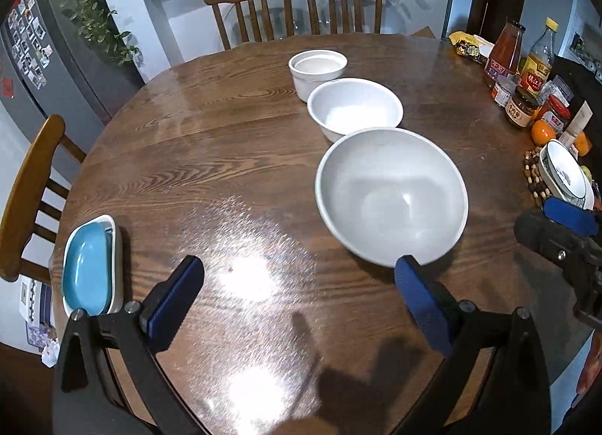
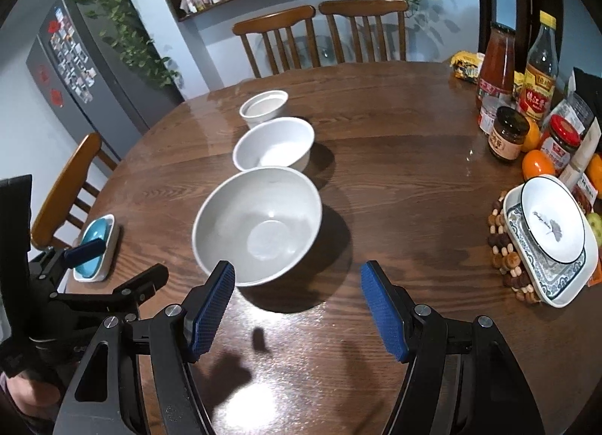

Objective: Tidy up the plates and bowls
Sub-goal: 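Close the left gripper on the rim of the large white bowl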

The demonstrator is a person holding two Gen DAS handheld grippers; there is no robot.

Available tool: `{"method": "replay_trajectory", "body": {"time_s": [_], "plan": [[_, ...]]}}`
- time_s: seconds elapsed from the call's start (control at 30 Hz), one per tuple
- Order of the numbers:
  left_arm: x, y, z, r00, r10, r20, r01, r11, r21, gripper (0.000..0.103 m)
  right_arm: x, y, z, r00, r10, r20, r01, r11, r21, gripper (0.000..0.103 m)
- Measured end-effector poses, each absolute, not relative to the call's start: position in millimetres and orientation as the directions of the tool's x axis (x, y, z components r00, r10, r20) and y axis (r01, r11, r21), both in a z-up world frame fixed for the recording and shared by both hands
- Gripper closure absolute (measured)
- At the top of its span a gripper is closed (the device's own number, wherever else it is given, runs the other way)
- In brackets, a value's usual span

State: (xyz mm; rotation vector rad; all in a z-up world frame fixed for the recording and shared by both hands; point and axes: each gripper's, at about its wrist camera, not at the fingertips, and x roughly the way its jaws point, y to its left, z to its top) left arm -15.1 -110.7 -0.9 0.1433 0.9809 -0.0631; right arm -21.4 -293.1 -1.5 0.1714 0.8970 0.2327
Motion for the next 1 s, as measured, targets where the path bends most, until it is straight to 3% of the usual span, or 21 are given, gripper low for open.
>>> {"method": "replay_trajectory", "body": {"time_s": [0.67,0.87,1.0], "plan": [[37.6,-124.8,-34.3,0.485,0.0,-0.874,0.118,0.991,0.066,0.003,28.3,-300.7,-35.5,0.529,0.297,-0.795,-0.098,0.952,0.29,0.032],[46.0,-130.0,-42.1,0.467,-0.014,-0.884,0.136,0.989,0.057,0.009,38.7,-297.3,-45.2,0.506,0.315,-0.803,-0.11,0.947,0.302,0.033],[50.1,-130.9,-47.9,0.448,-0.027,-0.893,0.145,0.989,0.043,0.025,45.3,-294.9,-53.0,0.484,0.33,-0.811,-0.118,0.942,0.313,0.033]]}}
